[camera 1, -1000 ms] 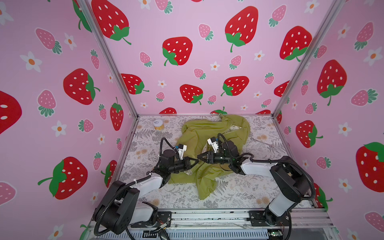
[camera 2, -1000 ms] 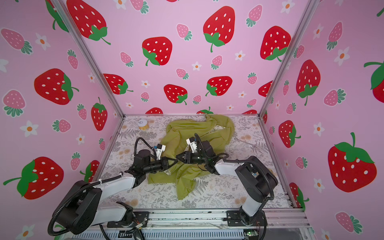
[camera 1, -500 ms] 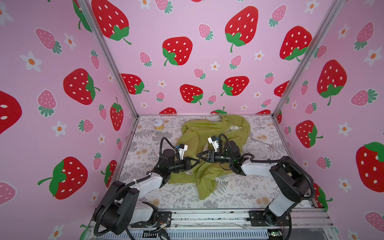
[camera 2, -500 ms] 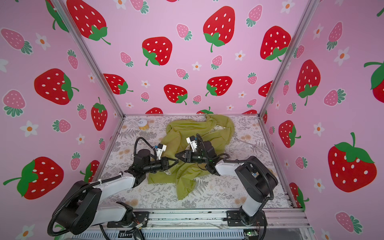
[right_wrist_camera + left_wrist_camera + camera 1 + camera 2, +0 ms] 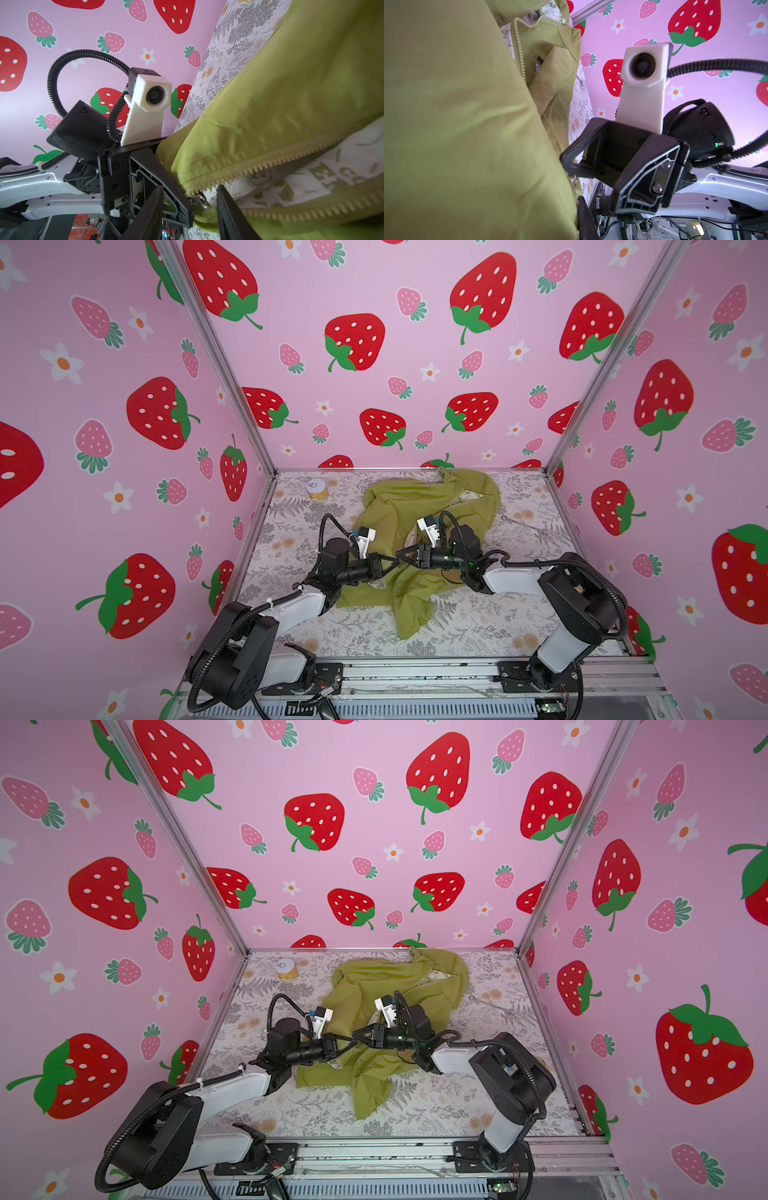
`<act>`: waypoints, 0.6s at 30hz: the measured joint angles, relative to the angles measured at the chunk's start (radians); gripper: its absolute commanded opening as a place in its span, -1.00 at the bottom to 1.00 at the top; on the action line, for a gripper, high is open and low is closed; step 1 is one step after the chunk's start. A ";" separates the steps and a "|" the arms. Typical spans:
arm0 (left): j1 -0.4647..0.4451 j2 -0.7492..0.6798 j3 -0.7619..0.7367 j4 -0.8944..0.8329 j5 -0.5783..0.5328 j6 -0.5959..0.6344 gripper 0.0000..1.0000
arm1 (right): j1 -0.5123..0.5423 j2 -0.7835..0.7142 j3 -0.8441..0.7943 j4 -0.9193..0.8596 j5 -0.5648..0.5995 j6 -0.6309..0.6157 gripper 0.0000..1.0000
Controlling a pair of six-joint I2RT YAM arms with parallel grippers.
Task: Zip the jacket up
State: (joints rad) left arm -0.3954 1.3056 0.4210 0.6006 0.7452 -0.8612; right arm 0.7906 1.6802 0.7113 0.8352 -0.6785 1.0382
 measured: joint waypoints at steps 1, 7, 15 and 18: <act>0.000 0.000 0.002 0.000 0.000 0.000 -1.00 | 0.000 0.000 -0.001 0.004 -0.001 0.003 -0.22; 0.001 0.000 0.005 0.000 0.005 0.000 -1.00 | 0.001 0.000 -0.008 0.022 -0.003 0.014 -0.37; 0.002 -0.002 0.005 0.002 0.008 -0.001 -1.00 | 0.001 0.000 -0.011 0.024 -0.002 0.016 -0.55; 0.003 -0.002 0.005 0.002 0.008 -0.002 -1.00 | 0.000 0.000 -0.011 0.024 -0.001 0.016 -0.60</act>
State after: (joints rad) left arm -0.3923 1.3037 0.4255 0.6025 0.7528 -0.8635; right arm 0.7906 1.6802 0.6998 0.8589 -0.6792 1.0542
